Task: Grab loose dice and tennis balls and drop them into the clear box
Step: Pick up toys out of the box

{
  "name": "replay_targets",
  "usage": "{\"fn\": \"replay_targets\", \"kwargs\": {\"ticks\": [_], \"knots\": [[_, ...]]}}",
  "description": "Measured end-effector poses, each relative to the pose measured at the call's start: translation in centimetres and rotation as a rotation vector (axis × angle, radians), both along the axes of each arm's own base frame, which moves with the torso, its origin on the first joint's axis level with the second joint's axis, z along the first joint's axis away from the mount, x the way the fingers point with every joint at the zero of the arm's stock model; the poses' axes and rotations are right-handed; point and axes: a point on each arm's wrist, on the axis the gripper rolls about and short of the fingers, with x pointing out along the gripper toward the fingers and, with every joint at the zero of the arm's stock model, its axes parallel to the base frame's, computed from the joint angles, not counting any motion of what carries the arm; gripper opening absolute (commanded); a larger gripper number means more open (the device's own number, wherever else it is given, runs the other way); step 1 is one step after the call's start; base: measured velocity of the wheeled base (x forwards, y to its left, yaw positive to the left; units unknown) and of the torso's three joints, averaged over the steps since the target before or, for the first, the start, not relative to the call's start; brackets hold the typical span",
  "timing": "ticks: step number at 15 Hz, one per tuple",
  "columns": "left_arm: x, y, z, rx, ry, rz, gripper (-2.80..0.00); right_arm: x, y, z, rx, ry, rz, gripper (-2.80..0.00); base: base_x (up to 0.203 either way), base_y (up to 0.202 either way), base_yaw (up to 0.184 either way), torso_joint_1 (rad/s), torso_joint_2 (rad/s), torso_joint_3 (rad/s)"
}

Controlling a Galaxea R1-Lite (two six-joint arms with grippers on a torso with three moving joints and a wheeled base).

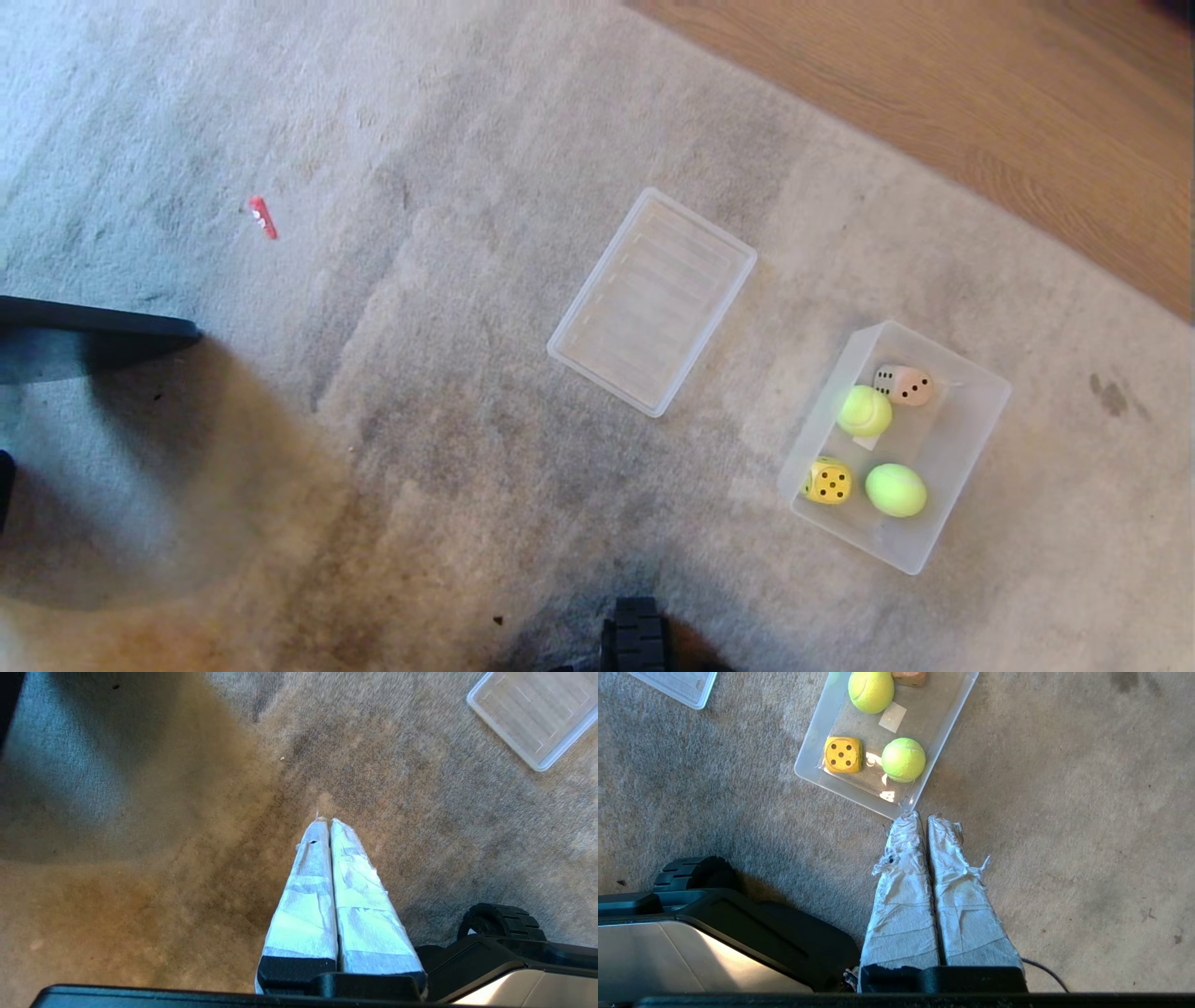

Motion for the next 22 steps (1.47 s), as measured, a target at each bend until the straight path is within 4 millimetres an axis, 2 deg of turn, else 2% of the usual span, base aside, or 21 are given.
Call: {"fn": "replay_targets", "kwargs": {"ticks": [22], "knots": [[0.0, 0.0, -0.02, -0.001, 0.001, 0.003, -2.8, 0.01, 0.0, 0.0, 0.0, 0.001, 0.0, -2.8, 0.0, 0.0, 0.0, 0.002, 0.0, 0.202]]}}
